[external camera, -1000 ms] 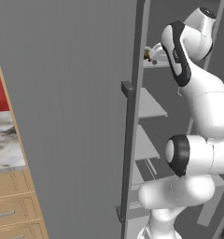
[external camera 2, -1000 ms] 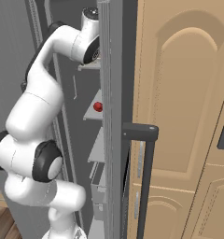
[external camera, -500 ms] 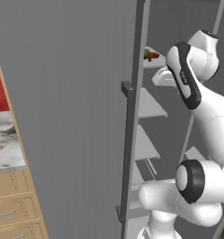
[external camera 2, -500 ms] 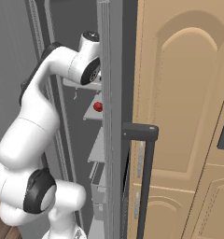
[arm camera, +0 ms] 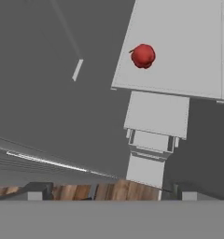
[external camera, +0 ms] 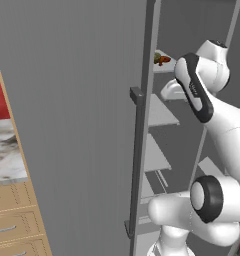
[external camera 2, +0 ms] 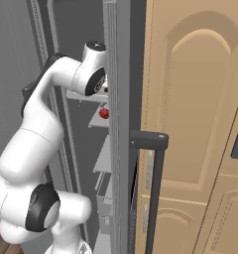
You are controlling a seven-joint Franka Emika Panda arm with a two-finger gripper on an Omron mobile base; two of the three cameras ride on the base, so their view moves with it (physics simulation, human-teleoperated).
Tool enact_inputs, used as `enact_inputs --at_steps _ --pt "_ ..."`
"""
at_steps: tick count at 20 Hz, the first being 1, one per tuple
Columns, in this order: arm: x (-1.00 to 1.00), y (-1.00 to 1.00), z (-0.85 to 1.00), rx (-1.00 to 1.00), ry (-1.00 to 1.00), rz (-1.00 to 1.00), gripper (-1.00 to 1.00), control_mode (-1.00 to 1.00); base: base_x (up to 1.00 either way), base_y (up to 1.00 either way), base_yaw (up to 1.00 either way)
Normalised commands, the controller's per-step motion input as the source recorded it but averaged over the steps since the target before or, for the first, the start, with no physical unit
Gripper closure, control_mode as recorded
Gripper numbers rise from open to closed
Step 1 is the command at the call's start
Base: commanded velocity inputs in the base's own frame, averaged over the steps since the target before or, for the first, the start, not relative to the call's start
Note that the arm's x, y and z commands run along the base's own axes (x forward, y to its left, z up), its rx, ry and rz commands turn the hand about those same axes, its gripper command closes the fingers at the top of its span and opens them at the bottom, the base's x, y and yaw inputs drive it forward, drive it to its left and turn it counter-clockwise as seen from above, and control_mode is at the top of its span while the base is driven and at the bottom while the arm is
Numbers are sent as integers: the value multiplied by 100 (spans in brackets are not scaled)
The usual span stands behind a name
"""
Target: Take the bell pepper and kiwi from the second highest rack and move them to the highest rack where the chicken drumstick and kiwi are located, to maximize freezer space. Close the freezer door after rearranging.
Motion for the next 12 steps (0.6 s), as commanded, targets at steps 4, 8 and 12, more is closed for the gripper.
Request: enact_inputs --at_steps 4,8,12 --pt "0 6 -56 0 -9 0 -100 -100 0 0 0" --pt "11 1 -55 6 -1 0 -100 -100 0 0 0" --pt "29 0 -40 20 0 0 -100 -100 0 0 0"
